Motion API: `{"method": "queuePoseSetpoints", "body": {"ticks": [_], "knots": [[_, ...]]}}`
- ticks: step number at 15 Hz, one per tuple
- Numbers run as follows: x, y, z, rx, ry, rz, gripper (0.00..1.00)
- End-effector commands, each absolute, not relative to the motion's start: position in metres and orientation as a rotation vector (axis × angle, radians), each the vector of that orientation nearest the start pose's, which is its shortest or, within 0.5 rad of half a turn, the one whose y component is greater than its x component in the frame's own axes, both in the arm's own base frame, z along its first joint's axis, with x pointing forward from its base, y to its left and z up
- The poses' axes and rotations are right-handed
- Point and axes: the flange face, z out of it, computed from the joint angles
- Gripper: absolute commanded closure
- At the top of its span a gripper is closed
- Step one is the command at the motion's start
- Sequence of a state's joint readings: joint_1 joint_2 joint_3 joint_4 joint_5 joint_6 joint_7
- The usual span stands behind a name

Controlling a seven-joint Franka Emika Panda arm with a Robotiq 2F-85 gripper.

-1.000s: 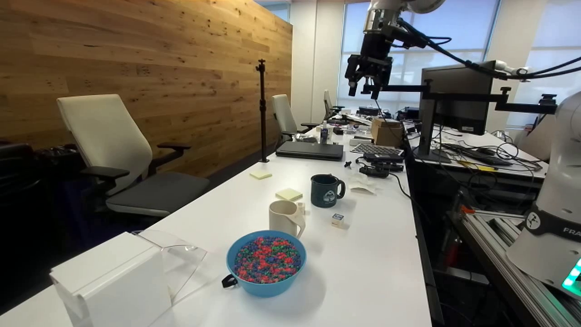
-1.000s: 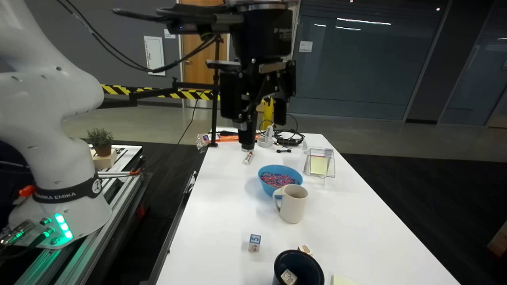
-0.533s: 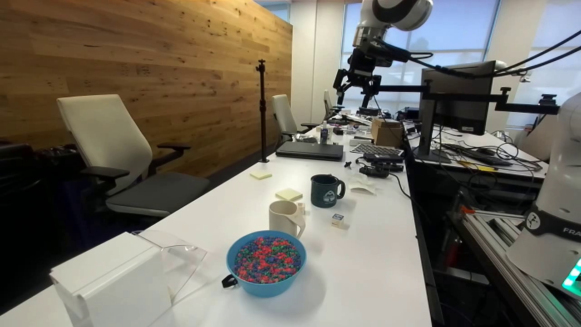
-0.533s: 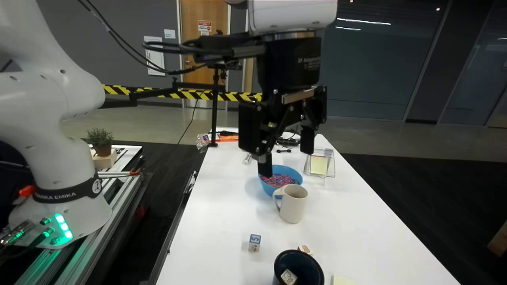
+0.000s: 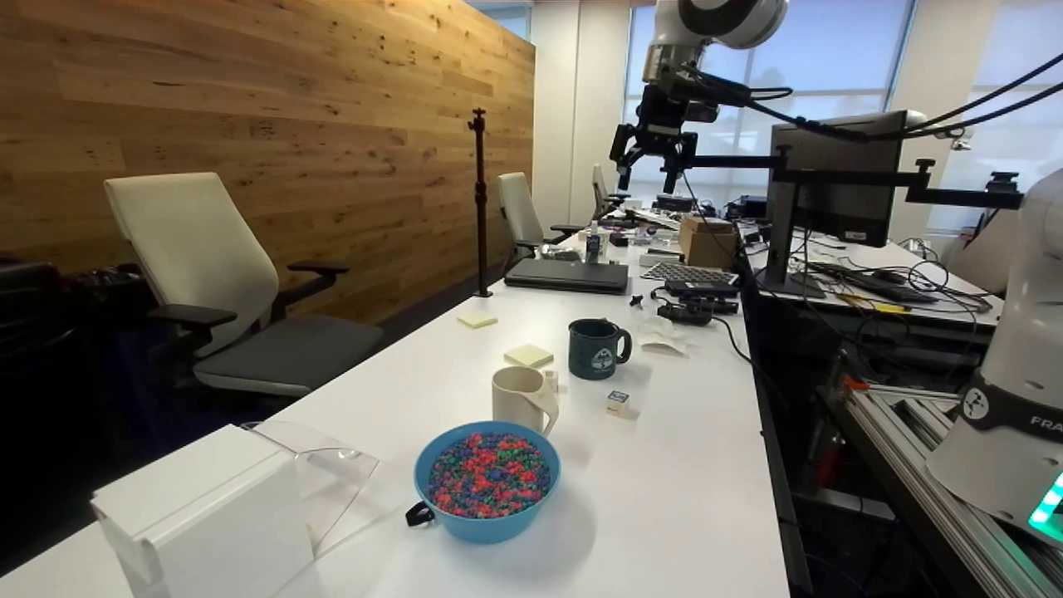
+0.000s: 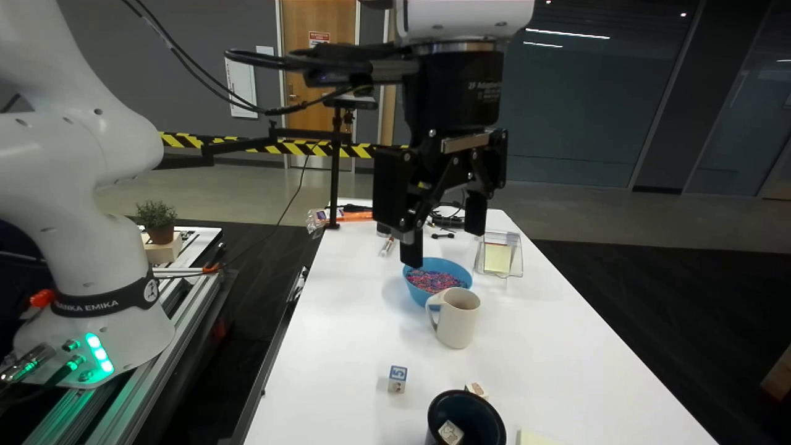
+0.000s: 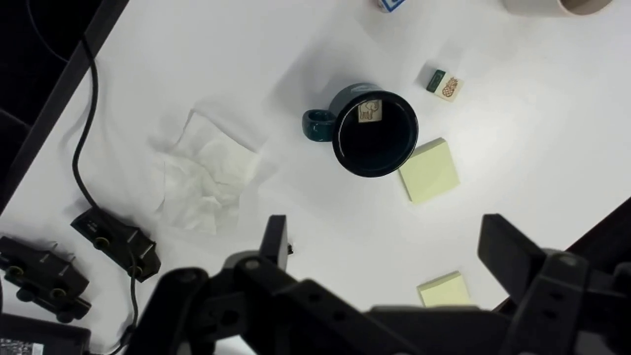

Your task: Use the paper towel to wipe the surface

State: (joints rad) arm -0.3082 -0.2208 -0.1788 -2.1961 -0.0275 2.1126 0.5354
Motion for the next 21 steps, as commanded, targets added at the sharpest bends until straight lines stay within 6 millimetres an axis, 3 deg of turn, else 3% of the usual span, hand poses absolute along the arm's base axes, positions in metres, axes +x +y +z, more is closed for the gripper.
{"method": "queuePoseSetpoints", "body": {"ticks": [1,4,8,12,16,21], "knots": [[0.445,-0.232,0.478,-2.741,1.516,-0.247,0.0],[0.469,-0.237,0.451,-2.646,1.714,-0.3,0.0],[0.481,-0.244,0.418,-2.513,1.98,-0.264,0.0],[0.491,-0.26,0.401,-2.311,2.198,-0.249,0.0],[0.499,-0.303,0.392,-2.108,2.383,-0.22,0.0],[0.501,-0.358,0.352,-2.033,2.537,-0.17,0.0]]}}
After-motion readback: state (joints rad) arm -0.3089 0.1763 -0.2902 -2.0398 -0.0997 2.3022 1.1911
